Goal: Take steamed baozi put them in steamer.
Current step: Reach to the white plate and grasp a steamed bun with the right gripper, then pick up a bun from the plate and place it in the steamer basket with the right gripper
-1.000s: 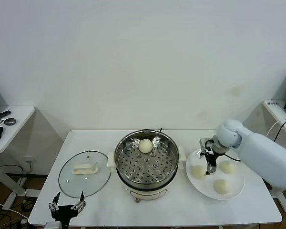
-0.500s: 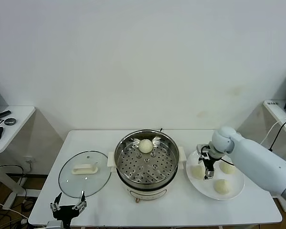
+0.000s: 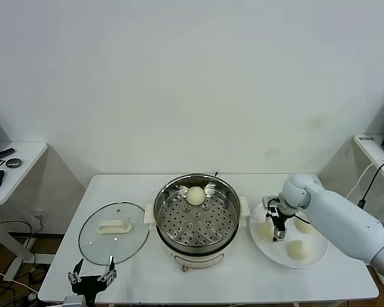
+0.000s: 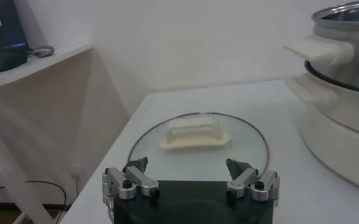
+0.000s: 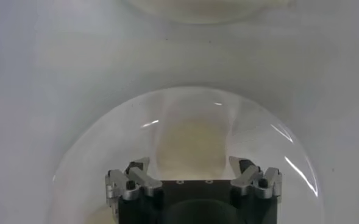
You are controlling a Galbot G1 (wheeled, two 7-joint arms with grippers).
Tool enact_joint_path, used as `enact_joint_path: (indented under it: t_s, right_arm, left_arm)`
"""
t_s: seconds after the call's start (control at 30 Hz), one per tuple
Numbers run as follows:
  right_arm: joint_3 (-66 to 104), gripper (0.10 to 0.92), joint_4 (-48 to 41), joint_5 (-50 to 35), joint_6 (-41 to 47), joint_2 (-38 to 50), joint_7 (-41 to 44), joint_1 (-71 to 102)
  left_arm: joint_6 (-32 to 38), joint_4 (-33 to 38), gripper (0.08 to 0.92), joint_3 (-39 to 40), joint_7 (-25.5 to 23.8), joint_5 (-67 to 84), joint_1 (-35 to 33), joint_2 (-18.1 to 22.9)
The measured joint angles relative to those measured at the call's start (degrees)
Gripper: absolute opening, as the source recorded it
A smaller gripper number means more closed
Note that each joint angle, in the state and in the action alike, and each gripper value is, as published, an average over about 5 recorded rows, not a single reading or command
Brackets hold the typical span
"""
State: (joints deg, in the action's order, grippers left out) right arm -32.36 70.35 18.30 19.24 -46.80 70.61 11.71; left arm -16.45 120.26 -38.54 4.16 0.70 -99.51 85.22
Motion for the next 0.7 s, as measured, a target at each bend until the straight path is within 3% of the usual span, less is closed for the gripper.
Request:
enact_joint_path:
  t_s: [0.4, 0.7]
  right_arm:
    - [0.3, 0.556, 0.6, -1.6, 0.9, 0.5, -0.1, -0.1]
    - [-3.4, 0.544, 3.8, -6.2, 3.0, 3.4, 1.1, -5.9]
  left_arm:
    - [0.0, -0.1, 0.823, 0.4, 0.0, -0.2, 0.2, 0.0]
    - [0.2, 0.1, 0.823, 1.1, 0.2, -1.1, 1.1, -0.1]
